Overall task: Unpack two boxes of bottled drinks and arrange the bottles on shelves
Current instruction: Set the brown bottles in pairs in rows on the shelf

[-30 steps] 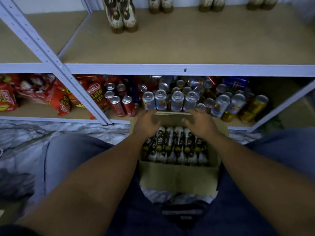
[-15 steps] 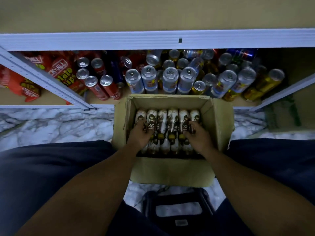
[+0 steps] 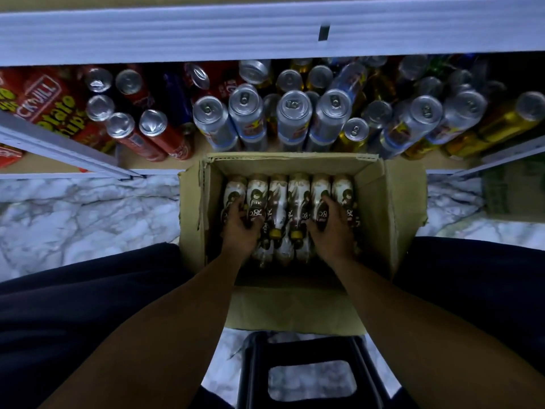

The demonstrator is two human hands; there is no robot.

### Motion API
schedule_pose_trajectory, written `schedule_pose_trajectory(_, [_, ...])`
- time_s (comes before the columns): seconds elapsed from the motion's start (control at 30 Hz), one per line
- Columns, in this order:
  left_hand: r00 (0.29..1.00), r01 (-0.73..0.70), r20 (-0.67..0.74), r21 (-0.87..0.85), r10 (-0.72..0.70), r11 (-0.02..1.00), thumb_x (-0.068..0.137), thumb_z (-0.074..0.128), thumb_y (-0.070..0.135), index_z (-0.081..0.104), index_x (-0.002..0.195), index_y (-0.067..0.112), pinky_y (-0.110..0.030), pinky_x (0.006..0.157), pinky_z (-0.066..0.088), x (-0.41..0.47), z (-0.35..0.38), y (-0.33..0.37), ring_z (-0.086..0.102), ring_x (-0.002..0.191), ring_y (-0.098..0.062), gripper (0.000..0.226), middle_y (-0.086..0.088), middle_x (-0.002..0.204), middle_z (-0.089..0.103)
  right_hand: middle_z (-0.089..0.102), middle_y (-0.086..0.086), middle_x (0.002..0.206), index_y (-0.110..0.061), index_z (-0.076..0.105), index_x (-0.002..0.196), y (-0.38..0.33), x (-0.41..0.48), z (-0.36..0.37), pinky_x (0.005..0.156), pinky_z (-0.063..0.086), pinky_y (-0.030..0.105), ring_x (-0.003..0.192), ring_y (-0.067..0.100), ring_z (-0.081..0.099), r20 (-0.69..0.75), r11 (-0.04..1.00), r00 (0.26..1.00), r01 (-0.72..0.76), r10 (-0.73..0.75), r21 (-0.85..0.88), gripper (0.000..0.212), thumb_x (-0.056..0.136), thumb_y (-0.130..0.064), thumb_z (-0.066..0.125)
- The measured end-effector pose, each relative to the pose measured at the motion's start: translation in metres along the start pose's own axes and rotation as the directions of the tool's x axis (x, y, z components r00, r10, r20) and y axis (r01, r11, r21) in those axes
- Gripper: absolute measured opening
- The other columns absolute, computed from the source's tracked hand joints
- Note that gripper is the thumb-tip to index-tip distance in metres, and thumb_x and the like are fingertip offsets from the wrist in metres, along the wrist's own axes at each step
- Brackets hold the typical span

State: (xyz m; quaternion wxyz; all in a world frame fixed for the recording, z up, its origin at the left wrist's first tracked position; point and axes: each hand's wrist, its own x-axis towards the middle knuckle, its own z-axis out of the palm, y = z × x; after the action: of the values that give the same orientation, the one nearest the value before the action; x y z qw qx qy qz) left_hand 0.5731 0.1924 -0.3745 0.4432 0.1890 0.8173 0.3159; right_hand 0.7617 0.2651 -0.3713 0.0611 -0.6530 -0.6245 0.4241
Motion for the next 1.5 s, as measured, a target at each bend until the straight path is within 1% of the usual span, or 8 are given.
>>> schedule_pose_trajectory(0.23, [0.995, 0.011, -0.1, -0.012, -0.012, 1.0, 0.091, 0.076, 0.024, 0.032, 0.158, 0.03, -0.048, 0.105, 0.05, 0.007, 0.011, -0.008, 0.059, 0.123, -0.024, 0.08, -0.004, 0.134, 0.063, 0.026, 0.009, 0.163, -0.025, 0.035, 0.156, -0.006, 0.002, 0.017, 0.091, 0.041, 0.032, 0.138, 0.034, 0.045, -0.086, 0.996, 0.992, -0.087, 0.09, 0.037, 0.069, 0.096, -0.031, 0.069])
schedule_pose_trajectory(0.37, [0.991, -0.004, -0.132, 0.03, 0.008, 1.0, 0.091, 0.077, 0.024, 0.031, 0.159, 0.029, -0.047, 0.106, 0.048, 0.009, 0.016, -0.004, 0.058, 0.125, -0.027, 0.083, -0.007, 0.137, 0.062, 0.026, 0.017, 0.158, -0.025, 0.036, 0.156, -0.01, 0.003, 0.027, 0.094, 0.05, 0.039, 0.134, 0.038, 0.047, -0.112, 0.996, 0.989, -0.089, 0.092, 0.031, 0.064, 0.099, -0.025, 0.065])
schedule_pose_trajectory(0.5, [0.99, -0.014, -0.138, 0.033, 0.019, 0.999, 0.089, 0.077, 0.019, 0.029, 0.157, 0.032, -0.053, 0.111, 0.045, 0.011, 0.023, -0.005, 0.053, 0.134, -0.028, 0.084, -0.007, 0.145, 0.057, 0.026, 0.013, 0.161, -0.024, 0.034, 0.157, -0.01, 0.003, 0.033, 0.086, 0.047, 0.031, 0.13, 0.035, 0.052, -0.156, 0.993, 0.981, -0.104, 0.111, 0.054, 0.062, 0.101, -0.018, 0.061])
schedule_pose_trajectory(0.63, [0.986, -0.036, -0.161, 0.001, 0.035, 0.999, 0.092, 0.072, 0.016, 0.029, 0.157, 0.032, -0.051, 0.112, 0.045, 0.007, 0.024, -0.004, 0.055, 0.13, -0.026, 0.08, -0.007, 0.14, 0.058, 0.029, 0.011, 0.159, -0.023, 0.037, 0.157, -0.01, 0.006, 0.029, 0.094, 0.043, 0.027, 0.133, 0.032, 0.05, -0.165, 0.988, 0.979, -0.105, 0.122, 0.11, 0.067, 0.097, -0.009, 0.064])
schedule_pose_trajectory(0.73, [0.974, -0.088, -0.208, 0.011, 0.088, 0.996, 0.093, 0.068, 0.016, 0.031, 0.157, 0.029, -0.048, 0.11, 0.046, 0.001, 0.021, -0.002, 0.058, 0.126, -0.024, 0.075, -0.007, 0.136, 0.06, 0.034, 0.014, 0.152, -0.025, 0.043, 0.153, -0.015, 0.007, 0.029, 0.104, 0.049, 0.039, 0.133, 0.034, 0.048, -0.216, 0.987, 0.972, -0.065, 0.096, 0.148, 0.068, 0.093, -0.004, 0.066])
schedule_pose_trajectory(1.0, [0.914, -0.24, -0.315, 0.091, 0.257, 0.966, 0.091, 0.074, 0.02, 0.042, 0.147, 0.024, -0.047, 0.107, 0.049, 0.003, 0.012, 0.031, 0.057, 0.127, -0.023, 0.065, -0.004, 0.137, 0.061, 0.052, 0.017, 0.135, -0.013, 0.054, 0.141, -0.024, 0.021, 0.004, 0.098, 0.05, 0.047, 0.121, 0.038, 0.054, -0.434, 0.978, 0.895, 0.174, -0.107, 0.118, 0.057, 0.087, -0.015, 0.071])
schedule_pose_trajectory(1.23, [0.898, -0.354, -0.188, 0.23, 0.398, 0.907, 0.092, 0.071, 0.024, 0.046, 0.133, 0.031, -0.049, 0.096, 0.053, 0.03, 0.007, 0.04, 0.061, 0.116, -0.024, 0.048, -0.005, 0.122, 0.064, 0.06, 0.013, 0.127, -0.01, 0.056, 0.135, -0.031, 0.051, -0.009, 0.094, 0.051, 0.042, 0.116, 0.034, 0.059, -0.351, 0.958, 0.91, 0.269, -0.22, 0.098, 0.048, 0.089, -0.013, 0.073])
schedule_pose_trajectory(1.5, [0.927, -0.33, -0.138, 0.14, 0.349, 0.933, 0.093, 0.073, 0.021, 0.046, 0.129, 0.027, -0.037, 0.085, 0.055, 0.038, 0.007, 0.041, 0.066, 0.105, -0.023, 0.045, -0.006, 0.116, 0.068, 0.062, 0.011, 0.134, -0.014, 0.051, 0.139, -0.02, 0.056, -0.007, 0.104, 0.049, 0.045, 0.126, 0.029, 0.057, -0.274, 0.953, 0.951, 0.209, -0.146, 0.218, 0.054, 0.09, -0.015, 0.075])
